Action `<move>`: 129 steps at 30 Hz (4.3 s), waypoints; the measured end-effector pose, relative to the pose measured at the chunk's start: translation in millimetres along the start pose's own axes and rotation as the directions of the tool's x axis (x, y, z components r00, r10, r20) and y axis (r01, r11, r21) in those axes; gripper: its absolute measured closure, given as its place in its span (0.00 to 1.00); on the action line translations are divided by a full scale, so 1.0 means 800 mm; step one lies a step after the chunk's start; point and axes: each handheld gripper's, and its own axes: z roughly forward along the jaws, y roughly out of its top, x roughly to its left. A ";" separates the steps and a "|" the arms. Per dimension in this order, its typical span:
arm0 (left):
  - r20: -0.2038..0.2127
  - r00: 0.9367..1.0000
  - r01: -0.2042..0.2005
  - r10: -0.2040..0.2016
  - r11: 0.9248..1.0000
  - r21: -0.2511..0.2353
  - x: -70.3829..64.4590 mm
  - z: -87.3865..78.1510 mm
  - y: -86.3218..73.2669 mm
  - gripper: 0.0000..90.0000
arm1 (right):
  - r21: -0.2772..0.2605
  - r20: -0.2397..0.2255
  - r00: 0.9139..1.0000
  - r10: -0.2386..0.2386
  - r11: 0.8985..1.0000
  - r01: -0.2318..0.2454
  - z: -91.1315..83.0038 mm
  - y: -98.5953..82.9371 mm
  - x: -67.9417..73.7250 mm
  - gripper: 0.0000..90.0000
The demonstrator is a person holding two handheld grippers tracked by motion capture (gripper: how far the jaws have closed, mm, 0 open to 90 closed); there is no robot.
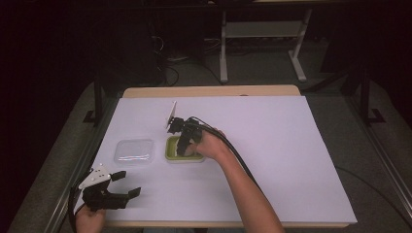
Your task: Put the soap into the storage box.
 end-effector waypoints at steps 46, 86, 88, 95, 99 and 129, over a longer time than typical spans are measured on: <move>-0.003 1.000 0.002 -0.001 1.000 0.012 0.000 0.004 0.000 0.14 | -0.157 -0.041 0.995 0.093 0.983 -0.099 -0.065 -0.058 -0.024 0.26; -0.004 1.000 -0.004 0.004 1.000 0.014 -0.002 0.006 0.000 0.14 | -0.207 -0.043 0.986 0.163 0.964 -0.169 -0.089 -0.133 -0.040 0.26; -0.002 1.000 -0.002 0.002 1.000 0.016 -0.003 0.006 0.000 0.14 | -0.208 -0.044 0.984 0.170 0.962 -0.175 -0.090 -0.135 -0.040 0.26; -0.001 1.000 -0.003 0.003 1.000 0.022 -0.003 0.006 0.001 0.14 | -0.201 -0.032 0.985 0.170 0.964 -0.173 -0.090 -0.142 -0.038 0.26; -0.001 1.000 -0.005 0.005 1.000 0.021 -0.003 0.006 0.000 0.14 | -0.208 -0.039 0.983 0.178 0.961 -0.183 -0.090 -0.149 -0.040 0.26; -0.003 1.000 -0.006 0.006 1.000 0.025 -0.005 0.009 0.000 0.14 | -0.266 -0.060 0.958 0.281 0.920 -0.287 -0.100 -0.229 -0.046 0.24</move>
